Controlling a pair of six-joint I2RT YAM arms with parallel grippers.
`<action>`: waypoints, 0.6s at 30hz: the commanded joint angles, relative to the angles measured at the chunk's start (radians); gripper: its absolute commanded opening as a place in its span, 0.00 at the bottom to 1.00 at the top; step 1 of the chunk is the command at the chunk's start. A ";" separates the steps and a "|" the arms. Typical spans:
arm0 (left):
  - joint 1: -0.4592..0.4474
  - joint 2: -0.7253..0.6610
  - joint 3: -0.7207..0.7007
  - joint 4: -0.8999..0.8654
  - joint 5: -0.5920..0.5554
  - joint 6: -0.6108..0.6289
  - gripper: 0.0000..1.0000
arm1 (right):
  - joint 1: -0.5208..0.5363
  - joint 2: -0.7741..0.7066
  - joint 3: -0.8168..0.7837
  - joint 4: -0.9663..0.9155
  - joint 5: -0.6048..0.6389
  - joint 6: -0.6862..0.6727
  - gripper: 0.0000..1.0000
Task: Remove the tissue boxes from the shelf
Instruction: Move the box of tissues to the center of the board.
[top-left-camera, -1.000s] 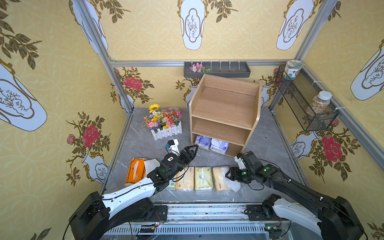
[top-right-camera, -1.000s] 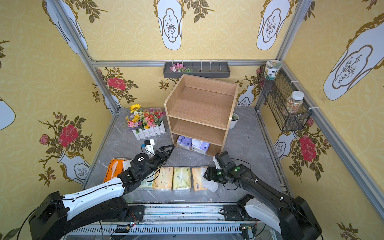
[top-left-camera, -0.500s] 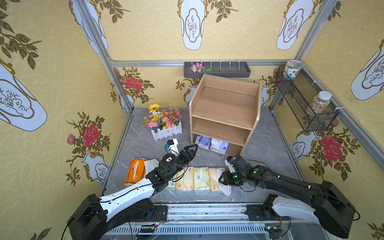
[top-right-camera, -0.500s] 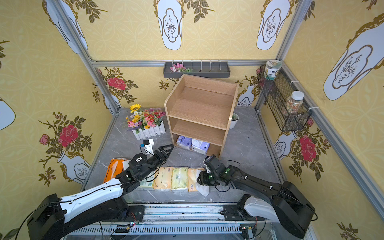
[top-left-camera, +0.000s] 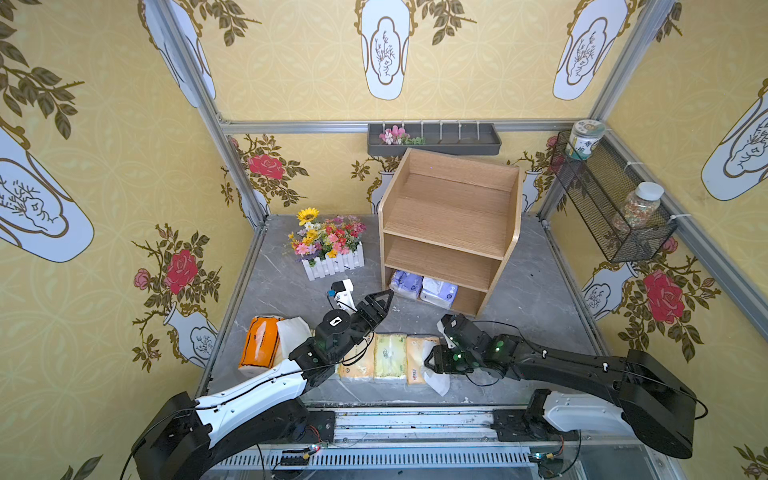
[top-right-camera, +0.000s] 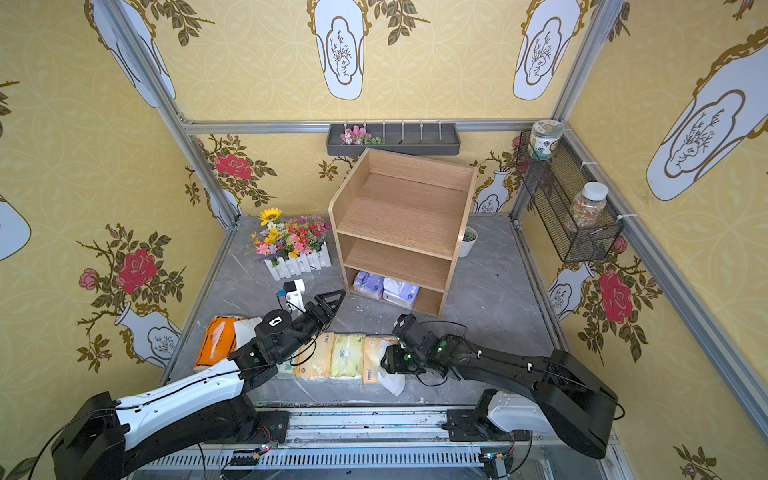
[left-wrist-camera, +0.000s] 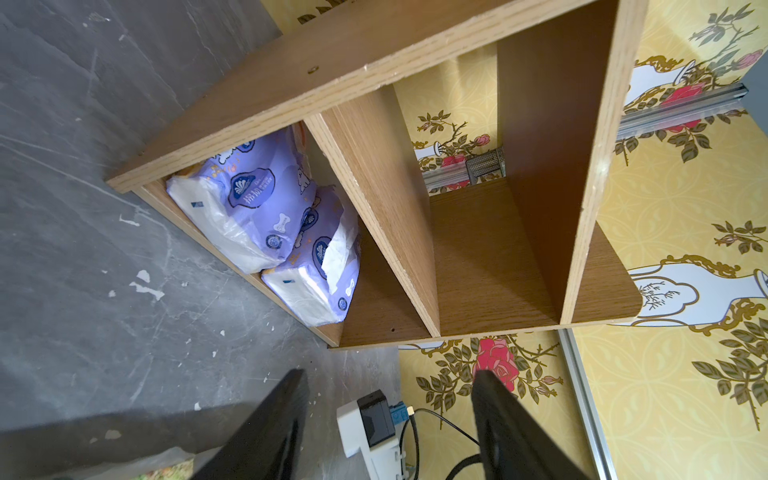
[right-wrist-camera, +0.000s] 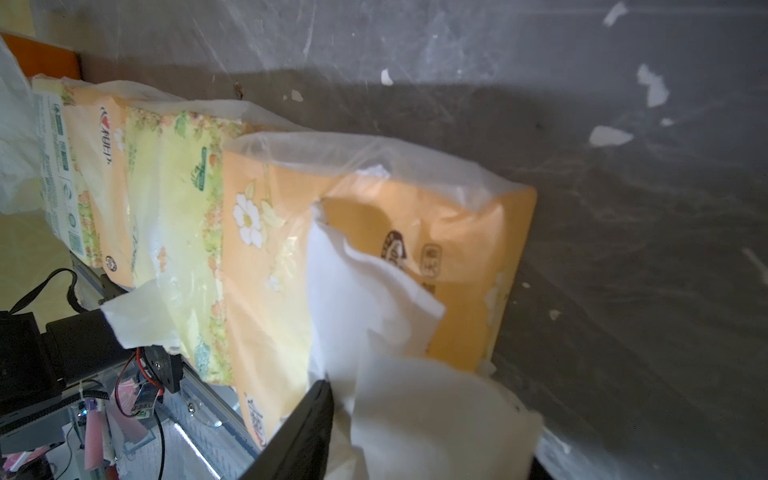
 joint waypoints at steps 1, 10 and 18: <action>0.002 0.004 -0.006 0.000 -0.008 -0.007 0.68 | 0.017 -0.005 0.017 0.021 0.067 0.010 0.61; 0.000 0.112 0.050 0.002 0.046 -0.020 0.66 | 0.019 -0.179 0.086 -0.353 0.366 -0.083 0.86; -0.044 0.262 0.122 0.054 0.057 -0.048 0.65 | 0.017 -0.458 0.102 -0.531 0.473 -0.094 0.90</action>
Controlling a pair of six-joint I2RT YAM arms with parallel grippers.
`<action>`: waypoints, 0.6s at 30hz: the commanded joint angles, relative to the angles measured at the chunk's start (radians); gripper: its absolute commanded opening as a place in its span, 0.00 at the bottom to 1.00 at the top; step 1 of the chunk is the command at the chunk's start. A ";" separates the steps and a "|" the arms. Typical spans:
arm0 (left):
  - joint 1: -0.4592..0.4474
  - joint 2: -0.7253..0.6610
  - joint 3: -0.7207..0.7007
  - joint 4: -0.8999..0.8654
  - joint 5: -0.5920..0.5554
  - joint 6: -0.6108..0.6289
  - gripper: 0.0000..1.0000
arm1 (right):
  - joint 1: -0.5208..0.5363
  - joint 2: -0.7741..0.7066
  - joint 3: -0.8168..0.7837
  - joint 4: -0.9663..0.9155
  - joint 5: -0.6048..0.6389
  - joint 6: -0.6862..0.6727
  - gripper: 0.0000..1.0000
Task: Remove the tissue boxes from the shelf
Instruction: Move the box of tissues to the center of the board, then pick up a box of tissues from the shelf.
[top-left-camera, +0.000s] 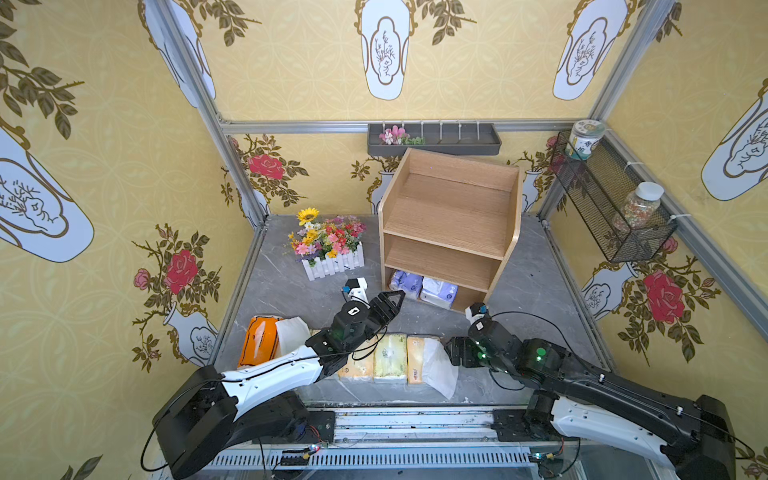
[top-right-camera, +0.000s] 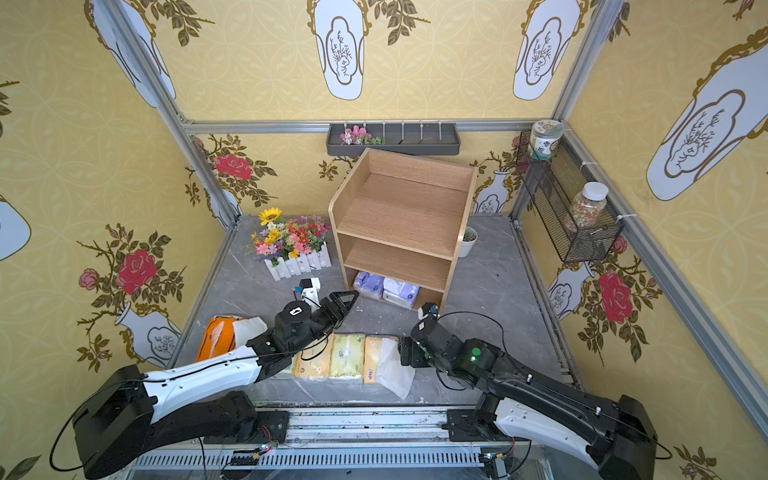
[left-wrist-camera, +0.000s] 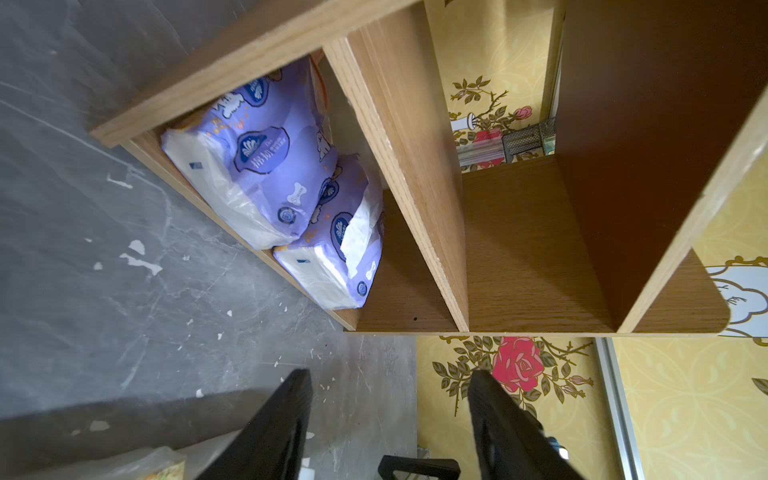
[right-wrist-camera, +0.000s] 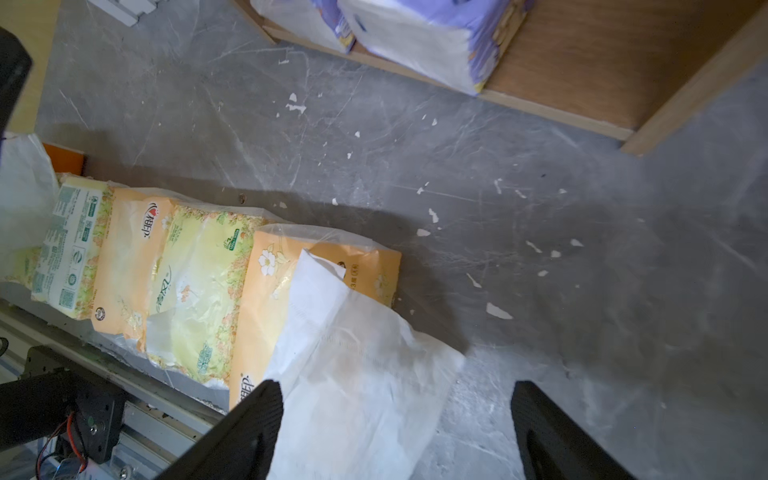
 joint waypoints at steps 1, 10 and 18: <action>-0.014 0.061 0.024 0.058 0.020 -0.025 0.64 | 0.002 -0.070 0.028 -0.115 0.099 -0.018 0.90; -0.084 0.317 0.097 0.210 0.001 -0.165 0.49 | 0.002 -0.246 0.095 -0.183 0.193 -0.025 0.87; -0.092 0.472 0.204 0.117 -0.094 -0.263 0.44 | 0.001 -0.285 0.089 -0.212 0.211 -0.012 0.86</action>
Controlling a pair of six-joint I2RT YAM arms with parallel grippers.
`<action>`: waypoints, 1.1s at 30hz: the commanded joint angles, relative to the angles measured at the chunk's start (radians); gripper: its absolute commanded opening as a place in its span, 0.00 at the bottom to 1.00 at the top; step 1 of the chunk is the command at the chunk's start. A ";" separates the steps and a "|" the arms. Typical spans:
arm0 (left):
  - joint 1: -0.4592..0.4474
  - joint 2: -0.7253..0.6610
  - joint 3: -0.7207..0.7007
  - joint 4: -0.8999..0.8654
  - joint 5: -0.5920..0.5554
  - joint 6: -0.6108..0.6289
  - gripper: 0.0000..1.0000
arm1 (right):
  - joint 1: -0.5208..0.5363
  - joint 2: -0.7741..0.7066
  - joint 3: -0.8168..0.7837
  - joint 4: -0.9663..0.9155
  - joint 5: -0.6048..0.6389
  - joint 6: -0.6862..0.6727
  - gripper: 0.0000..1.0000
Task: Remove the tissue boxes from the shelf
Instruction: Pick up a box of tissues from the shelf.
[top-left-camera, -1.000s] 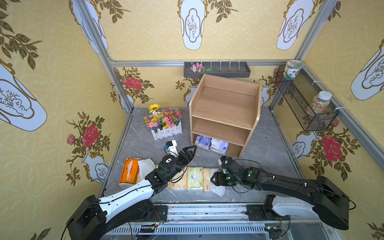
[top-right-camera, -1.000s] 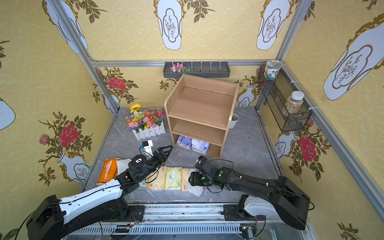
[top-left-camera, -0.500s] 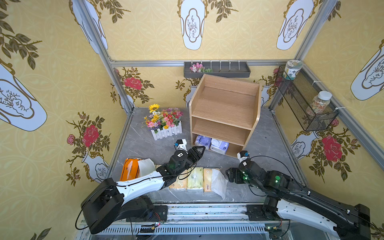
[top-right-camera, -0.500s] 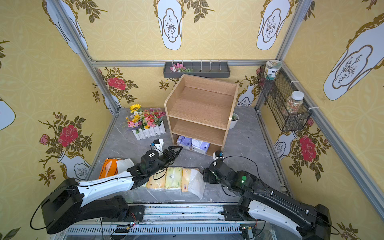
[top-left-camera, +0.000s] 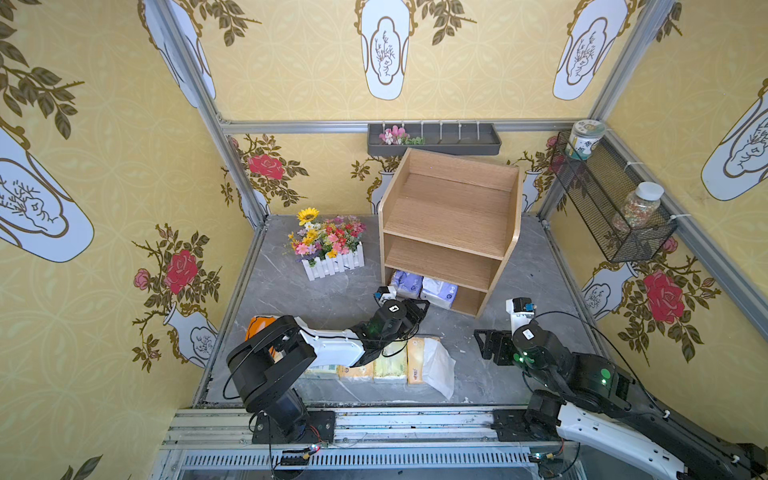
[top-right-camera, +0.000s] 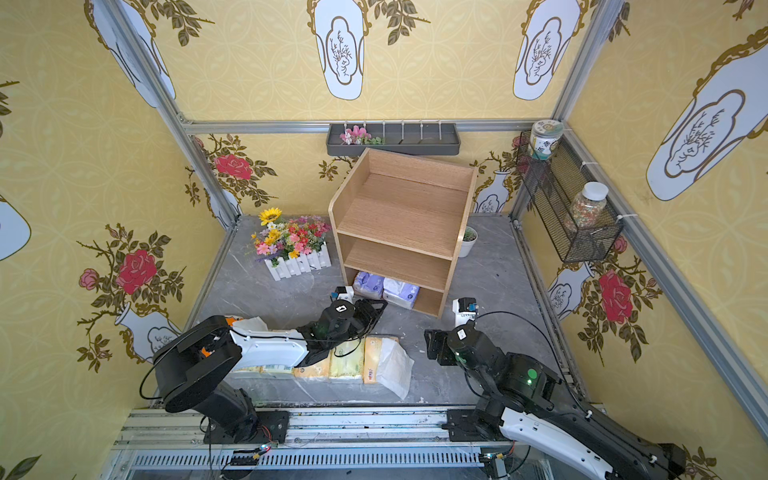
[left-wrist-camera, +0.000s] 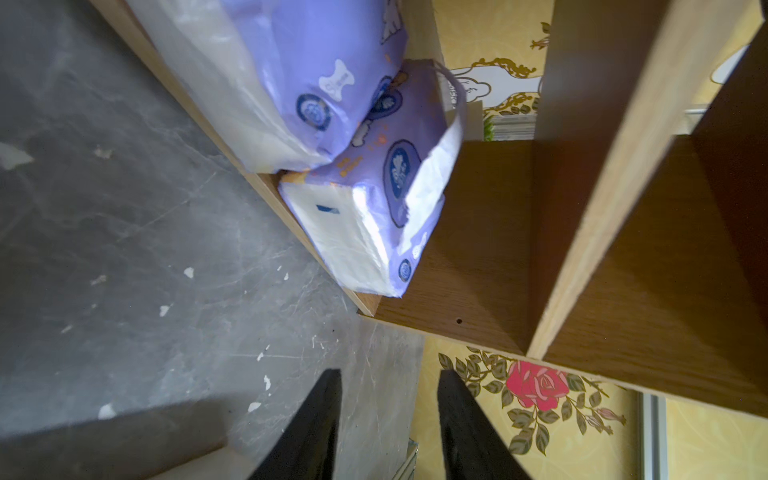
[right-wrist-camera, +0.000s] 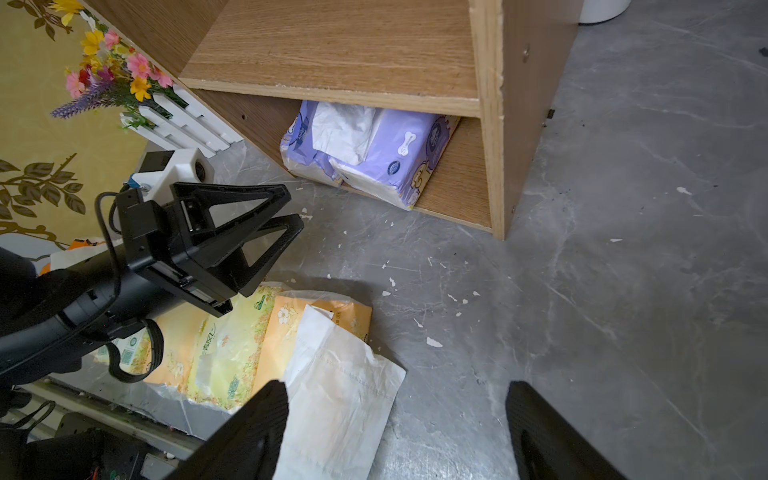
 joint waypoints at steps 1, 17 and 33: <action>-0.001 0.033 0.057 -0.073 -0.069 -0.029 0.45 | 0.001 -0.006 0.000 -0.009 0.022 0.010 0.86; 0.002 0.150 0.254 -0.287 -0.140 -0.034 0.48 | 0.002 -0.061 -0.016 -0.030 0.026 0.023 0.86; 0.033 0.228 0.286 -0.192 -0.089 -0.016 0.39 | 0.002 -0.080 -0.012 -0.040 0.022 0.018 0.86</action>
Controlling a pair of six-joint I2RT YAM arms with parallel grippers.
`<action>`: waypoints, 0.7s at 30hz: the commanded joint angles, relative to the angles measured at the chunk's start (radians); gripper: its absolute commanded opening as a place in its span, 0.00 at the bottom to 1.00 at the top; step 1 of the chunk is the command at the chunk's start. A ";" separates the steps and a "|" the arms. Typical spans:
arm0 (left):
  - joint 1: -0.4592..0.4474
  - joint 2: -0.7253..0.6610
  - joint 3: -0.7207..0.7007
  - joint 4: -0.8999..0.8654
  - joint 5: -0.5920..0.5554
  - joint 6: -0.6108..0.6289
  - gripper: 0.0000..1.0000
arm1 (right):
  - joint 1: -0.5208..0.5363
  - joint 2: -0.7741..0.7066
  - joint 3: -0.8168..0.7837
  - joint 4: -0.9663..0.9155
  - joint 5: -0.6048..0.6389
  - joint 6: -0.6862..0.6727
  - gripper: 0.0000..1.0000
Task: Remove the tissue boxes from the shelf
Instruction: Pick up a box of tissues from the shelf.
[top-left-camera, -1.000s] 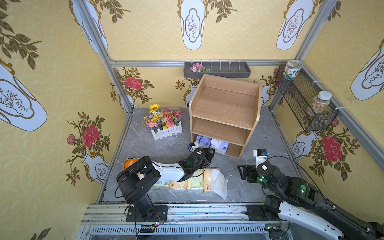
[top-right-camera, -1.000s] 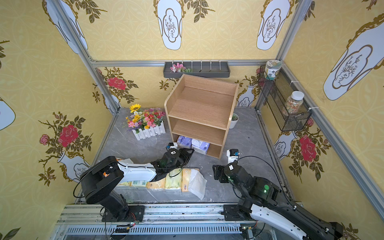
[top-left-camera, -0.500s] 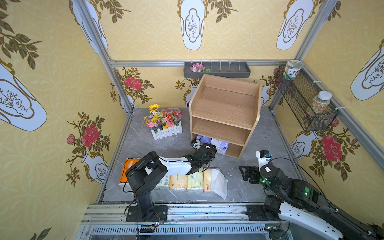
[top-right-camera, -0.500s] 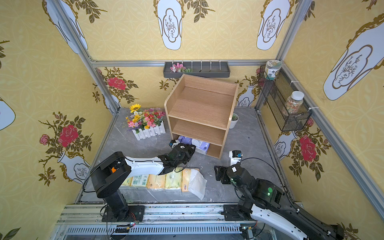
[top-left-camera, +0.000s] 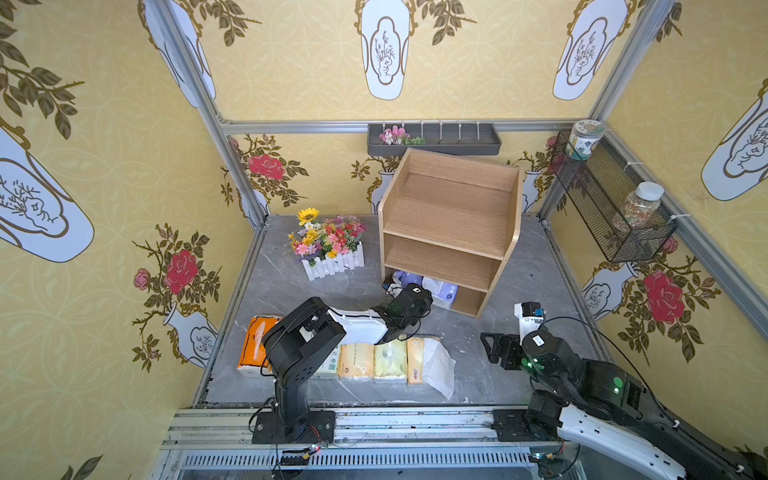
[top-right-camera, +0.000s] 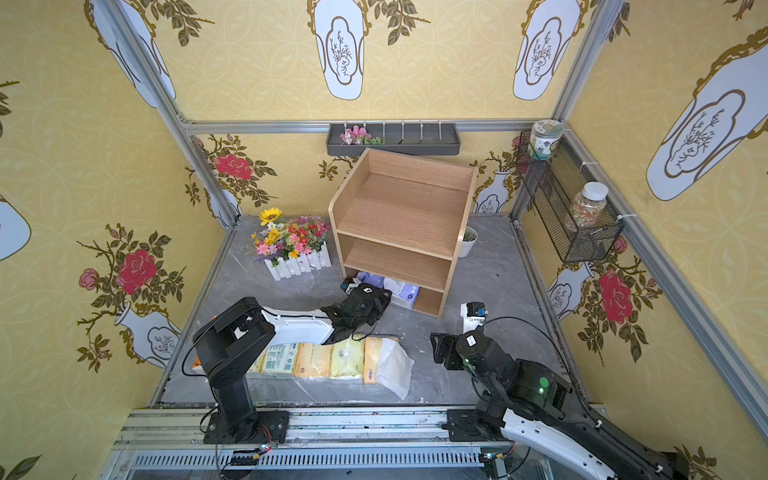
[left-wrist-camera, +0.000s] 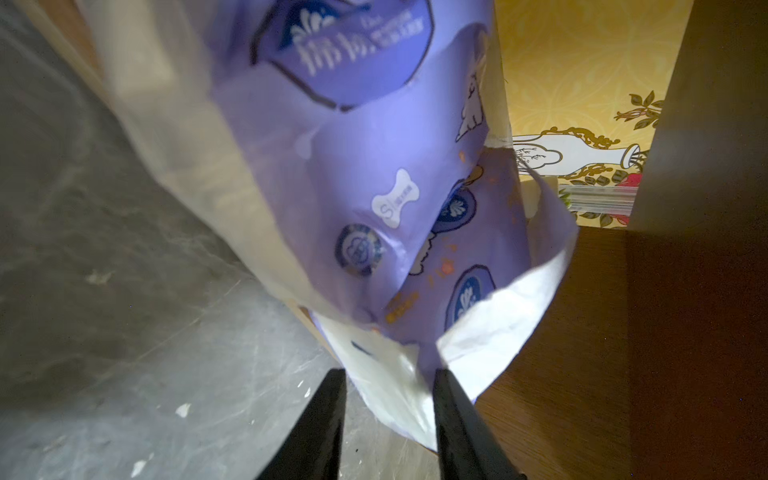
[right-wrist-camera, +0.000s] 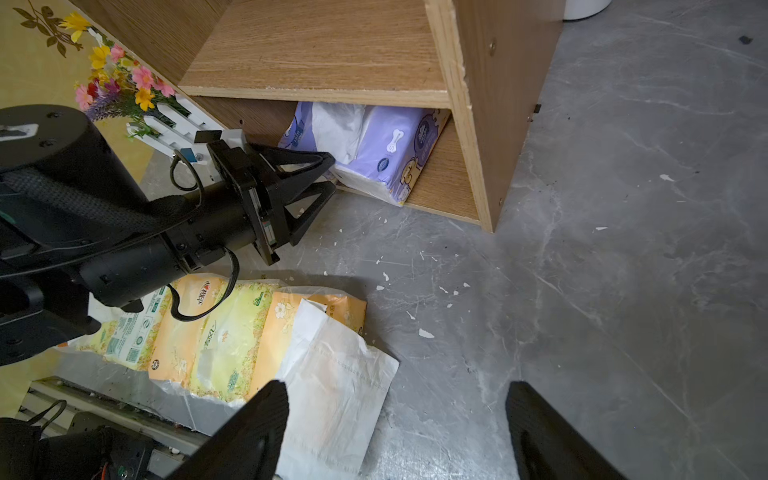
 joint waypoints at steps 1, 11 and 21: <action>0.003 0.020 0.008 0.048 0.023 0.008 0.39 | 0.001 0.008 0.002 0.012 0.019 -0.005 0.86; 0.012 0.058 0.000 0.099 0.057 -0.031 0.31 | 0.002 0.037 -0.001 0.036 0.007 -0.005 0.86; 0.013 0.064 -0.017 0.150 0.073 -0.034 0.14 | 0.000 0.021 0.004 0.010 -0.001 0.008 0.86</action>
